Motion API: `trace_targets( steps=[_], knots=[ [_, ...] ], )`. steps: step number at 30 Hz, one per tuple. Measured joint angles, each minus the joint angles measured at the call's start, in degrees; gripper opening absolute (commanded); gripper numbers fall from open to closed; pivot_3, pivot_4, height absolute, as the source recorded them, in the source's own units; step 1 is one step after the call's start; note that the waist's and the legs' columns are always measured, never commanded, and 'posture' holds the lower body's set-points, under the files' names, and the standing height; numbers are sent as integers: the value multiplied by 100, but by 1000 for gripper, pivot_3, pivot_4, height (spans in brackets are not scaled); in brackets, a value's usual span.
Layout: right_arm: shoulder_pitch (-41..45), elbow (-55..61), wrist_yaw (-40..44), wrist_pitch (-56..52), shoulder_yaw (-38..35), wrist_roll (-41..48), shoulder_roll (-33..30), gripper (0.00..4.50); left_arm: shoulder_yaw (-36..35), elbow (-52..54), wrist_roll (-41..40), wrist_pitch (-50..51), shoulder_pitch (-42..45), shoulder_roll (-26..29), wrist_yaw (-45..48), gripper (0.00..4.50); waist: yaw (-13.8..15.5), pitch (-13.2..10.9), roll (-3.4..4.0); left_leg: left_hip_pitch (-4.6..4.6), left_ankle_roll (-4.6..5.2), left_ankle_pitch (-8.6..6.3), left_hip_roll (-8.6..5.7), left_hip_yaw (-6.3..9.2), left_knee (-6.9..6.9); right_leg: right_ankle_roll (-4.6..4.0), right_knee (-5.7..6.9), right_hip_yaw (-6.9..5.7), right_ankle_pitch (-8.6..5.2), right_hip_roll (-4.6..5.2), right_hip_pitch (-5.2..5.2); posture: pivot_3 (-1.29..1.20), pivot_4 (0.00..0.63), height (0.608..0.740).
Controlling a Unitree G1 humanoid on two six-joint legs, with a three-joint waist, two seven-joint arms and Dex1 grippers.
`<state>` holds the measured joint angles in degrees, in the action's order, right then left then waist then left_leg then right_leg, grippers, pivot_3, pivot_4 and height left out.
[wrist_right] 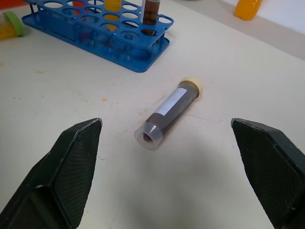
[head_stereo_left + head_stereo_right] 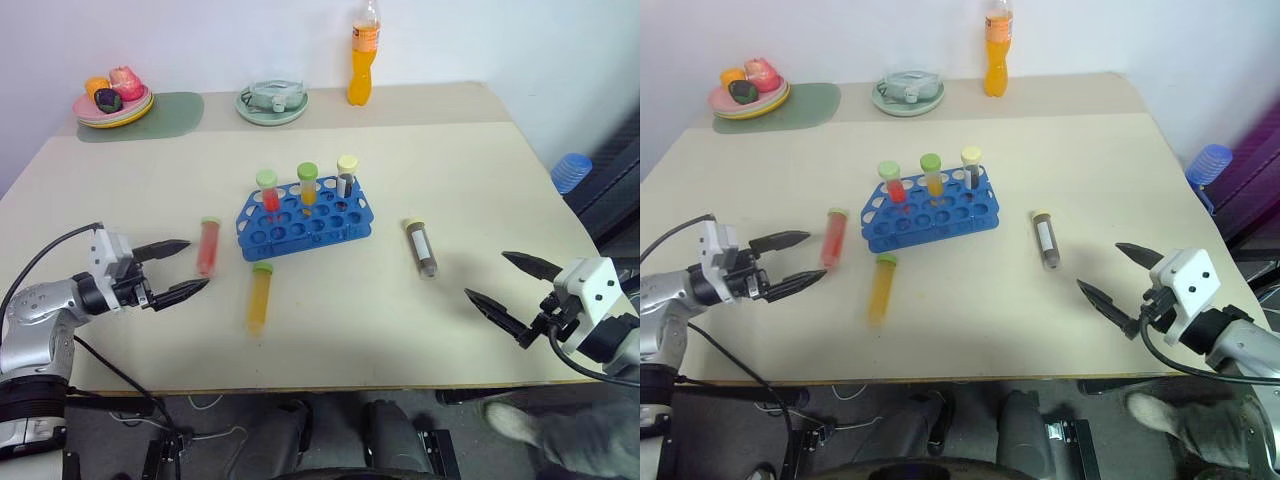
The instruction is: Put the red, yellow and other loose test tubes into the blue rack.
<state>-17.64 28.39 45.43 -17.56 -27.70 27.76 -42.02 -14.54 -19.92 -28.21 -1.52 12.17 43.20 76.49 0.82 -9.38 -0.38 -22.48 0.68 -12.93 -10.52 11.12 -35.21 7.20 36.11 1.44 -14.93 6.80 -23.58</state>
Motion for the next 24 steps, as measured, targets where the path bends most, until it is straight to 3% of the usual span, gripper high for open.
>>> trace_targets(
  steps=[16,21,24],
  knots=[
    [23,-134,15,313,-4,79,361,4500,39,518,-3,487,-13,-105,-6,4481,-8,-3,-1,-1,-1,-1,2,-3,3,0,-2,4,1,-1,-2,0,150,740],
    [561,241,-765,-590,313,106,342,4500,210,694,-3,503,49,-218,95,4481,2,-4,0,-1,-3,-2,3,-4,2,-5,0,7,2,-2,-5,0,150,740],
    [1503,583,-1554,-1909,567,738,334,4500,405,734,18,444,175,-346,167,4481,-7,-7,4,-5,-2,-1,6,-10,0,-14,1,10,6,0,-11,0,150,740]
  ],
)
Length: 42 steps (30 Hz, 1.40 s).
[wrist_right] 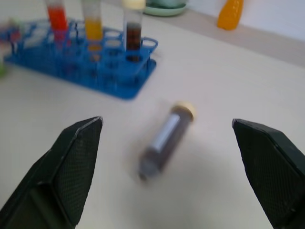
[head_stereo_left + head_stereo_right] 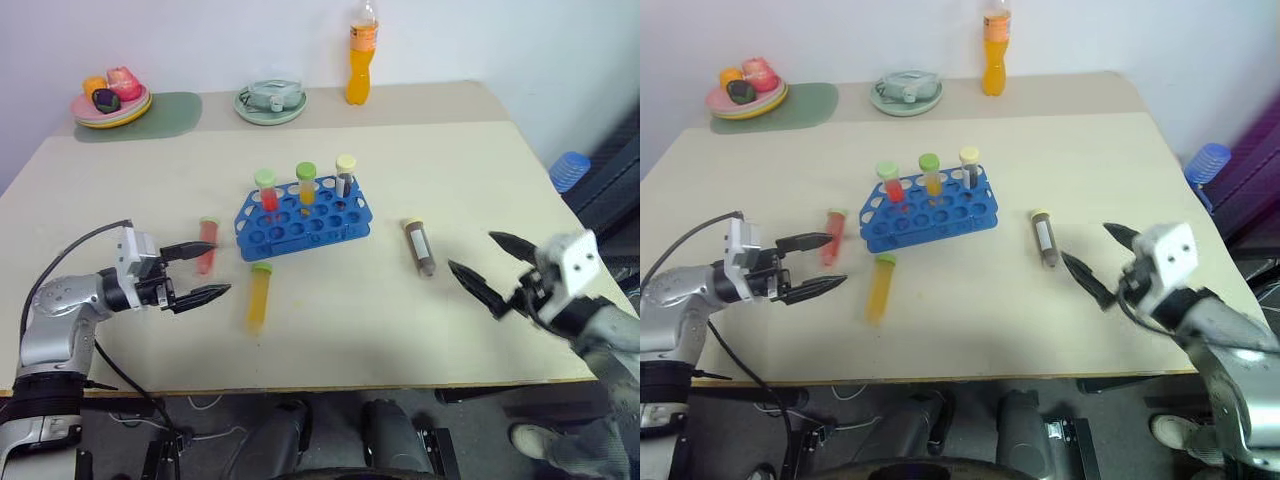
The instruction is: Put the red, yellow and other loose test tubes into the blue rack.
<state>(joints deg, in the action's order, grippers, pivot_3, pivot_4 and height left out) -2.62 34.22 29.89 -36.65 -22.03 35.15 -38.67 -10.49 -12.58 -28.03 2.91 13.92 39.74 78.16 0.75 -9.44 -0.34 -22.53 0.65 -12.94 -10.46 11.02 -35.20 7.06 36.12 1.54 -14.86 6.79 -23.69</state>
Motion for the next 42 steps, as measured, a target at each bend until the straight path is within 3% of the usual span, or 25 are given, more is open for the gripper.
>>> trace_targets(
  steps=[4,8,12,20,34,37,42],
  knots=[
    [1839,-178,-968,-2340,265,809,-321,4500,134,68,36,-104,53,-82,60,4481,0,0,-1,-25,10,6,6,-12,0,-4,0,2,4,-1,-34,0,150,740],
    [3471,-1202,-1473,-4261,665,1032,-267,4500,312,109,50,-132,189,-132,173,4481,5,1,-4,-80,5,13,7,-9,-2,17,4,-7,37,0,-90,0,150,740],
    [4208,-2160,-1585,-5261,1226,765,-261,4500,523,250,46,-52,453,-147,288,4481,8,0,-5,-92,-25,31,5,-12,-4,18,-6,-10,39,4,-95,0,150,740],
    [5021,-3663,-1320,-5297,2137,114,-130,4500,909,528,45,13,953,-220,539,4481,-74,0,-5,-88,-24,32,7,-23,-9,26,3,-10,51,0,-97,0,150,740],
    [6330,-6427,-1036,-4386,2854,-1172,871,4500,1195,702,105,139,863,-269,626,4481,-168,1,-4,-87,-36,41,7,-19,-22,24,13,-10,65,-8,-97,0,150,740],
    [6490,-6861,-919,-3919,3156,-1561,980,3581,1196,711,104,164,865,-289,622,4500,-177,2,-4,-82,-35,41,9,-19,-34,24,14,-9,75,-15,-89,0,150,740],
    [6509,-7053,-615,-3425,3658,-2140,1054,1204,1195,796,104,179,762,-294,599,4500,-195,14,-10,-71,-19,31,19,-18,-47,17,14,-6,92,-34,-78,0,150,740]
  ],
)
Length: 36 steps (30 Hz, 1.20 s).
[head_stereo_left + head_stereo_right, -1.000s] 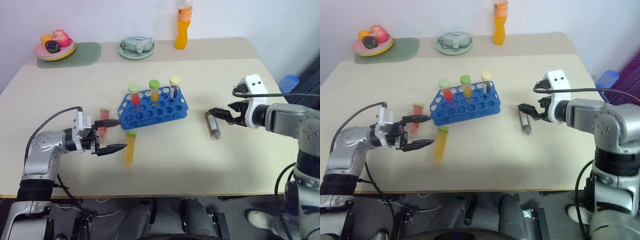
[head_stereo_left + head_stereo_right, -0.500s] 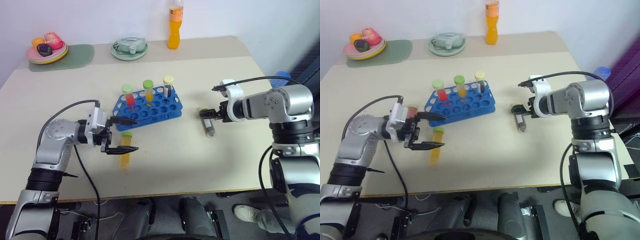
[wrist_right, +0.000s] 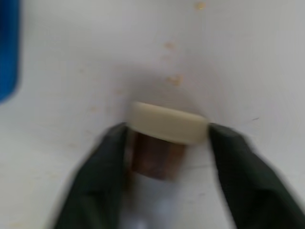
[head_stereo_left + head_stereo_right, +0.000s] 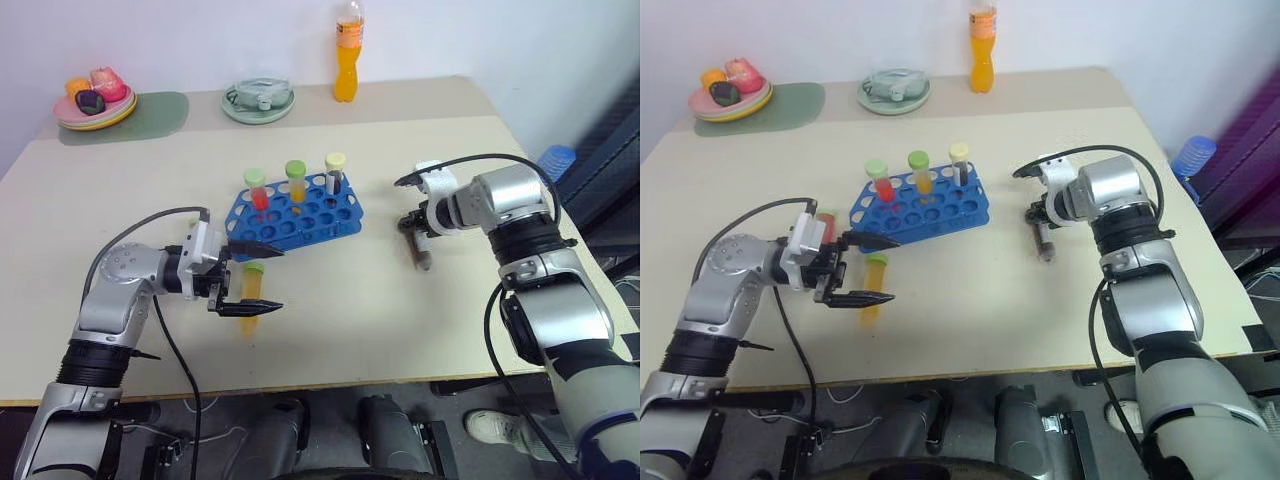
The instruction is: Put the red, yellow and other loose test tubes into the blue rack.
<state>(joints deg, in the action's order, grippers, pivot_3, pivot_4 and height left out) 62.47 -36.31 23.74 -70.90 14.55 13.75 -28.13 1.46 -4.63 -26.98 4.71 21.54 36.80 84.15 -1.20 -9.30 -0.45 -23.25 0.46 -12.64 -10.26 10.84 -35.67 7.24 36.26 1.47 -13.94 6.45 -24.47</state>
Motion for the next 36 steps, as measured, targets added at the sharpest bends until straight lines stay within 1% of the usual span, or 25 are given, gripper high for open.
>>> trace_targets(
  steps=[2,7,10,13,16,19,21,23,25,26,29,30,33,36],
  knots=[
    [-22,26,178,82,145,-146,-6,1159,1,28,3,0,-32,-3,-26,4500,-7,4,-5,7,-1,0,5,0,1,-2,0,0,1,-4,5,0,150,740],
    [-274,503,706,466,617,-552,-197,1159,-2,26,7,-30,-53,-16,-83,4500,0,8,-8,10,-2,0,5,-1,1,-2,1,1,2,-4,6,0,150,740],
    [-621,1136,1079,934,933,-801,-524,1159,-6,26,17,-28,-75,-32,-156,4500,22,8,-8,9,-2,0,5,-1,1,-1,0,0,2,-3,6,0,150,740],
    [-1011,1988,1518,1162,1109,-860,-886,1159,-9,28,19,-29,-115,-38,-198,4500,58,6,-6,-4,-2,0,5,0,3,-1,-1,-1,1,-2,-4,0,150,740],
    [-1443,2840,1858,1398,996,-781,-1181,1159,-15,25,18,-28,-160,-37,-213,4500,58,4,-5,-14,-12,6,5,0,4,0,-4,-1,1,0,-14,0,150,740],
    [-1841,3736,2225,1420,426,-245,-1148,1159,-15,30,16,-28,-167,-40,-224,4500,23,-1,-2,-17,-5,2,6,-2,6,0,-5,0,1,1,-18,0,150,740],
    [-2035,4234,2448,1467,-290,394,-830,1159,-20,33,12,-22,-187,-39,-247,4500,10,-1,-2,-16,-1,0,9,-1,10,-1,-4,0,1,-1,-19,0,150,740],
    [-2224,4737,2667,1845,-909,1036,-352,1159,-24,32,10,-22,-257,-39,-270,4500,21,-1,-2,-14,-1,0,12,2,12,-1,-5,-1,1,-2,-16,0,150,740],
    [-2420,5106,2748,2518,-1170,1360,102,1159,-30,23,11,-21,-312,-39,-305,4500,44,0,-3,-13,-1,0,11,2,9,-1,-5,-2,1,-2,-13,0,150,740],
    [-2482,5152,2703,2847,-1205,1387,305,1159,-44,20,11,-23,-320,-35,-315,4500,50,-1,-2,-13,-1,0,10,1,6,-1,-5,-3,1,-2,-11,0,150,740],
    [-2574,4980,2328,3758,-1230,1222,943,1159,-105,-18,11,-26,-339,-17,-347,4500,51,-1,-1,-12,-3,1,9,0,2,-2,-2,-2,3,-3,-10,0,150,740],
    [-2572,4801,2248,4139,-1160,1041,1017,1159,-126,-27,10,-29,-347,-17,-372,4500,52,-1,-2,-10,-6,3,9,1,1,-2,-1,-2,3,-5,-9,0,150,740],
    [-2662,3821,2106,5762,-997,349,1349,1159,-250,-133,11,-46,-384,-14,-462,4500,40,-1,-1,-6,-25,14,9,-1,7,-2,-1,-1,3,-18,-11,0,150,740],
    [-2658,2809,1721,7097,-996,-7,1975,1159,-282,-183,11,-115,-397,-51,-530,4500,-3,-1,0,-5,-47,27,11,-2,15,-3,5,5,3,-21,-18,0,150,740]
  ],
)
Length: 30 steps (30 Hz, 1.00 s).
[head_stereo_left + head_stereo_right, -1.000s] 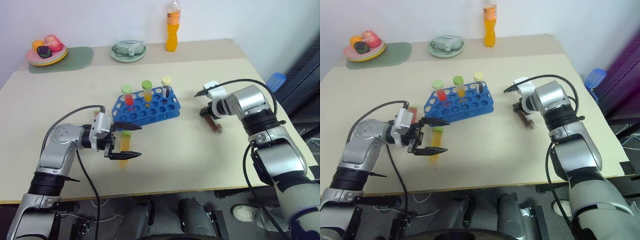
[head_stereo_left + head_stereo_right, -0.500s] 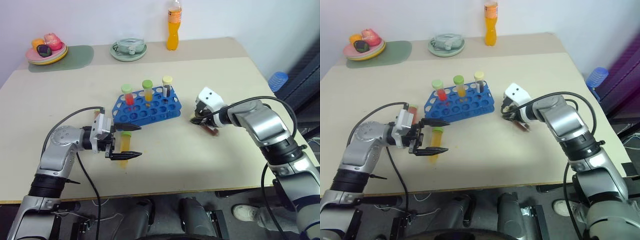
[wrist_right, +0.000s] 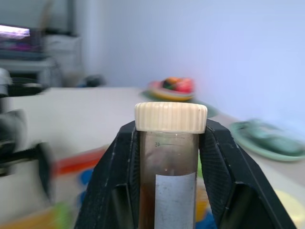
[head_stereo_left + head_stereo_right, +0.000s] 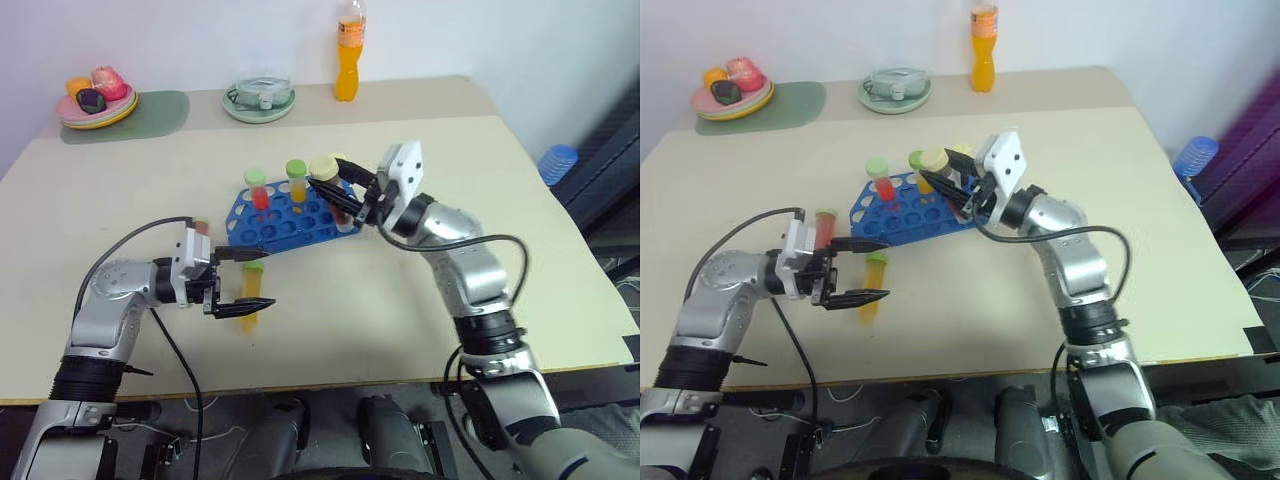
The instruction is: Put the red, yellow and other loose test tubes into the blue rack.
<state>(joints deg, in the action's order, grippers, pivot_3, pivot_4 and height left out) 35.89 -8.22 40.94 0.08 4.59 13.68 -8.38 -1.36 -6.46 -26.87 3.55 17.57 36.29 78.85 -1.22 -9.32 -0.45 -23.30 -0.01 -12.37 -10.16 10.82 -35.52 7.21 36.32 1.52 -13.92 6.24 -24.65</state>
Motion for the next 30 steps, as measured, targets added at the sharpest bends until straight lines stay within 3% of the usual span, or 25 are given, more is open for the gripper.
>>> trace_targets(
  steps=[4,10,30],
  knots=[
    [258,-1248,-450,1403,-68,-310,494,1159,-7,5,-4,-15,-91,-62,-94,4500,-3,-1,2,3,-8,5,1,1,4,-2,5,2,1,-7,-2,0,150,740],
    [588,-2413,-847,2427,-365,-331,858,1159,-48,18,-4,-31,-140,-90,-303,4500,4,-1,3,11,-15,9,5,5,19,-5,5,8,1,-16,-2,0,150,740],
    [887,-4174,-836,3523,-675,-331,879,1159,-168,503,-85,67,-569,-76,-648,4500,-130,0,7,67,-34,16,34,0,55,-21,8,27,7,-44,26,0,150,740]
  ],
)
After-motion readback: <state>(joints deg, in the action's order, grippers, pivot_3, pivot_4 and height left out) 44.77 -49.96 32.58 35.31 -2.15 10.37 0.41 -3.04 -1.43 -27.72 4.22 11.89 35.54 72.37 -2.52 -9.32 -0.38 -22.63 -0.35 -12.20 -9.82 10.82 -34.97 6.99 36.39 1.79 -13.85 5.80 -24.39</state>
